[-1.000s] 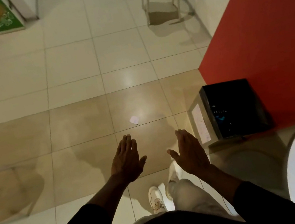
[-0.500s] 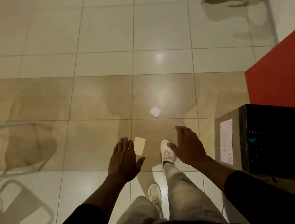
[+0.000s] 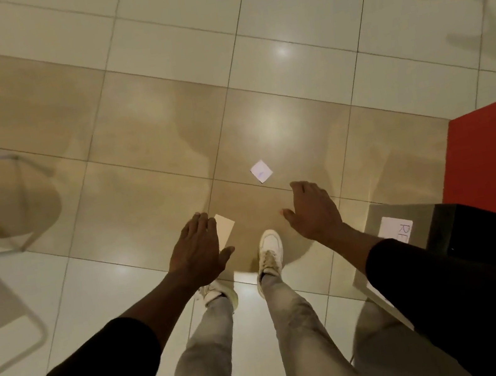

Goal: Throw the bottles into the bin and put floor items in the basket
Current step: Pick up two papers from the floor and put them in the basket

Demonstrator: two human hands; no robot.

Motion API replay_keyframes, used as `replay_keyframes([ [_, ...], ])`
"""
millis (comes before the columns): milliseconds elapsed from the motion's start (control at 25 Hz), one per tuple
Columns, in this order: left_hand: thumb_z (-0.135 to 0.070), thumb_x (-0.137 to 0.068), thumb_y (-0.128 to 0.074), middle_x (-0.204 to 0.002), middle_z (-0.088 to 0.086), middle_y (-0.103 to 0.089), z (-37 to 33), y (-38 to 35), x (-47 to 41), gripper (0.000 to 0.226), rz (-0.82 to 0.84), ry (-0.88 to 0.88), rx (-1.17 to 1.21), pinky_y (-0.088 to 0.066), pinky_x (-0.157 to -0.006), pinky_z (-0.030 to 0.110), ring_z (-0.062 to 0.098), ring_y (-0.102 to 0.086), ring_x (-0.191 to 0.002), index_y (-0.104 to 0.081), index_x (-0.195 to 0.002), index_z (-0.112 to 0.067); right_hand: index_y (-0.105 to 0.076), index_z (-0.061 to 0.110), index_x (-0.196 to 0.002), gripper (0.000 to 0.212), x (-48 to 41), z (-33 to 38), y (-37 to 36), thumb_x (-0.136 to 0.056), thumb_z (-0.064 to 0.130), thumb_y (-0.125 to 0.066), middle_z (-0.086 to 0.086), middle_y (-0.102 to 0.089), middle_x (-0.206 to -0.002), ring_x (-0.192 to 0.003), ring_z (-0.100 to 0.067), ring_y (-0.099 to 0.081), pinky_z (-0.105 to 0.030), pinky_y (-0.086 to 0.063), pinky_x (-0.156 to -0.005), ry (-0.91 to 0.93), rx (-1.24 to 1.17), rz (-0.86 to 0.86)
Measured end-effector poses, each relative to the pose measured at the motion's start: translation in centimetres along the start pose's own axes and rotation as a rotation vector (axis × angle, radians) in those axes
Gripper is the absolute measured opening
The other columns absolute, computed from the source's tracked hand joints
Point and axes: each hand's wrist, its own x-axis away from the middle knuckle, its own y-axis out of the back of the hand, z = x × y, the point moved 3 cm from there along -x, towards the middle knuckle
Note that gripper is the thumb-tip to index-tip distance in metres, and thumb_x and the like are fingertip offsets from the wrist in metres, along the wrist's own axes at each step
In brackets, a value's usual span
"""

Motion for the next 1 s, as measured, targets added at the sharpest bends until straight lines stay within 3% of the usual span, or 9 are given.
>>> replay_keyframes([
  [160,-0.058,-0.101,-0.056,-0.161,0.023,-0.04,5.0,-6.9,-6.8,0.08,0.039,0.036,0.016,-0.031,-0.126,0.048,0.038,-0.032,-0.154,-0.038,-0.152,0.0,-0.048,0.006,-0.138,0.06,-7.5,-0.8,-6.6,-0.095,0.047,-0.063,-0.014,-0.058,-0.134,-0.124,-0.032,-0.054,-0.043,-0.043,-0.106,0.003,0.023,0.021],
  [320,-0.059,-0.098,-0.058,-0.139,0.014,-0.055,9.1,-16.0,-14.0,0.064,0.128,0.025,-0.017,-0.042,-0.111,0.043,0.032,-0.05,-0.132,-0.049,-0.136,-0.007,-0.048,0.007,-0.139,0.061,-14.8,-2.3,-15.9,-0.095,0.047,-0.063,-0.015,-0.058,-0.134,-0.123,-0.033,-0.055,-0.045,-0.046,-0.104,0.004,0.06,0.072],
  [560,-0.055,-0.097,-0.06,-0.139,0.013,-0.055,13.6,-30.4,-25.5,0.062,0.198,0.054,-0.062,-0.044,-0.106,0.044,0.032,-0.052,-0.128,-0.049,-0.137,-0.009,-0.046,0.007,-0.138,0.06,-27.1,-5.3,-30.1,-0.095,0.044,-0.063,-0.018,-0.056,-0.131,-0.118,-0.037,-0.055,-0.047,-0.047,-0.095,0.009,0.177,0.156],
  [800,-0.055,-0.086,-0.077,-0.135,0.013,-0.052,15.2,-39.7,-32.0,0.076,0.196,0.258,0.001,-0.051,-0.098,0.045,0.033,-0.057,-0.121,-0.045,-0.135,-0.007,-0.041,0.002,-0.14,0.061,-37.4,-8.1,-37.1,-0.094,0.035,-0.065,-0.023,-0.048,-0.134,-0.127,-0.041,-0.047,-0.046,-0.046,-0.097,-0.174,0.041,0.165],
  [1000,-0.065,-0.066,-0.09,-0.122,0.009,-0.05,14.8,-42.1,-33.7,0.094,0.096,0.422,-0.024,-0.056,-0.084,0.038,0.027,-0.059,-0.107,-0.043,-0.124,-0.009,-0.041,0.005,-0.135,0.071,-41.7,-9.5,-39.5,-0.083,0.035,-0.079,-0.02,-0.047,-0.132,-0.124,-0.038,-0.049,-0.046,-0.049,-0.091,-0.272,0.086,0.026],
])
